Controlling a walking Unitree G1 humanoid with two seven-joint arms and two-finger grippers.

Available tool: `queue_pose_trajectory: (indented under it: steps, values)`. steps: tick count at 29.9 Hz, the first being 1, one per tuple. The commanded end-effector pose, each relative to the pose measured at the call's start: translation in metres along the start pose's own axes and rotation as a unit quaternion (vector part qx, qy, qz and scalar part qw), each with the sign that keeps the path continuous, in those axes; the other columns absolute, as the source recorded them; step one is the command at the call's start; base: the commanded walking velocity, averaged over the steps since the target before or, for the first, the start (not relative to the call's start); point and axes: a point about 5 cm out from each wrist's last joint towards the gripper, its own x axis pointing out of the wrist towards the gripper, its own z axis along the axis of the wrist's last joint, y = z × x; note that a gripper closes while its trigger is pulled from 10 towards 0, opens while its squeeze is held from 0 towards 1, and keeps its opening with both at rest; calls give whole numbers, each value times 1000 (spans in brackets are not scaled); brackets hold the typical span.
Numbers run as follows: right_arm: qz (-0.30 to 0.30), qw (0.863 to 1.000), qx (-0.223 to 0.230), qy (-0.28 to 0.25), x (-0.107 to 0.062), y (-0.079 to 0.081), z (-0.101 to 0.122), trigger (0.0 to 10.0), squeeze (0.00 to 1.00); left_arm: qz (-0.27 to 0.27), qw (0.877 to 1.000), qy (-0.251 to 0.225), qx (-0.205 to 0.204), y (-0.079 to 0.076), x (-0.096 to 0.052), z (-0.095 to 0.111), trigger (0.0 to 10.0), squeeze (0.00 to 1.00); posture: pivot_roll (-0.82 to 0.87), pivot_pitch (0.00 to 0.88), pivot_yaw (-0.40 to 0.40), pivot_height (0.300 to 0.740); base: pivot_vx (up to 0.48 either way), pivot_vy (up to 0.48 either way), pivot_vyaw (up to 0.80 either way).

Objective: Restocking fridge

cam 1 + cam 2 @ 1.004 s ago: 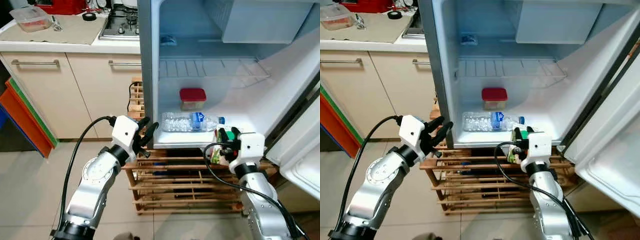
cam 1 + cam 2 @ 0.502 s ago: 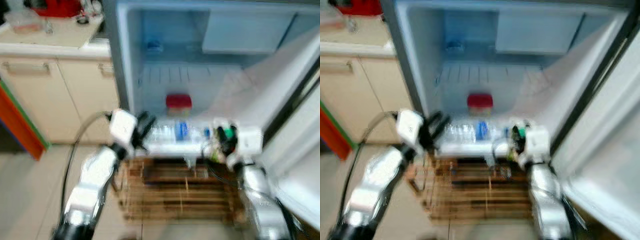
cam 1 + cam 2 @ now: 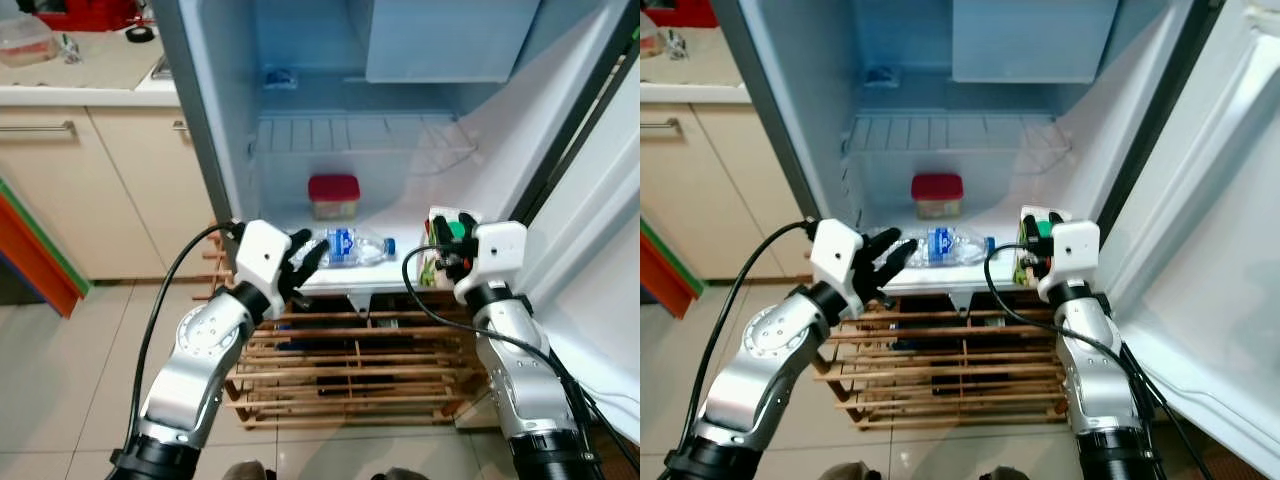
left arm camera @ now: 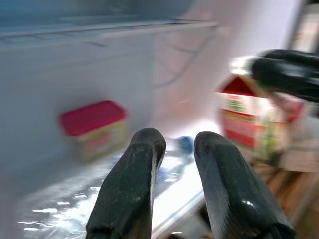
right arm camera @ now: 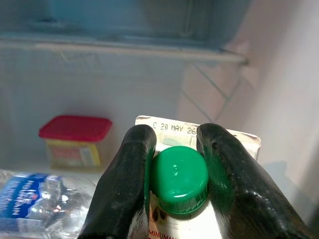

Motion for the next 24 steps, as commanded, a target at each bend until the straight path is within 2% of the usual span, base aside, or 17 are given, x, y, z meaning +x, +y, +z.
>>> queue_pose_trajectory:
  steps: [1, 3, 5, 6, 11, 16, 24]
  values:
    - [-8, 1000, 1, -14, 9, -5, 6, 0, 0, -31, 999, -18, 3, -9, 9, 8, 10000, 0, 181, 128, -11, 730, 0, 0, 0]
    - [-8, 1000, -4, -19, 21, -7, 9, 0, 0, -32, 999, -43, 4, -13, 14, 7, 10000, 0, 193, 149, -14, 730, 0, 0, 0]
    - [-11, 1000, -8, -21, 26, -9, 9, 0, 0, -20, 998, -52, -2, -12, 15, 5, 10000, 0, 198, 161, -15, 730, 0, 0, 0]
    - [-15, 999, -14, -25, 34, -11, 10, 0, 0, -5, 998, -55, 13, -11, 15, -1, 10000, 0, 199, 169, -16, 730, 0, 0, 0]
    - [-26, 999, -20, -42, 45, -15, 20, 0, 0, 10, 999, -42, 27, -13, 13, -13, 10000, 0, 205, 201, -7, 730, 0, 0, 0]
    - [-41, 996, -30, -80, 58, -17, 33, 0, 0, -10, 999, -49, 14, -27, -2, -13, 10000, 0, 231, 263, 32, 730, 0, 0, 0]
    - [-38, 995, -35, -88, 68, -12, 34, 0, 0, -7, 999, -45, -2, -33, -15, -15, 10000, 0, 254, 301, 56, 730, 0, 0, 0]
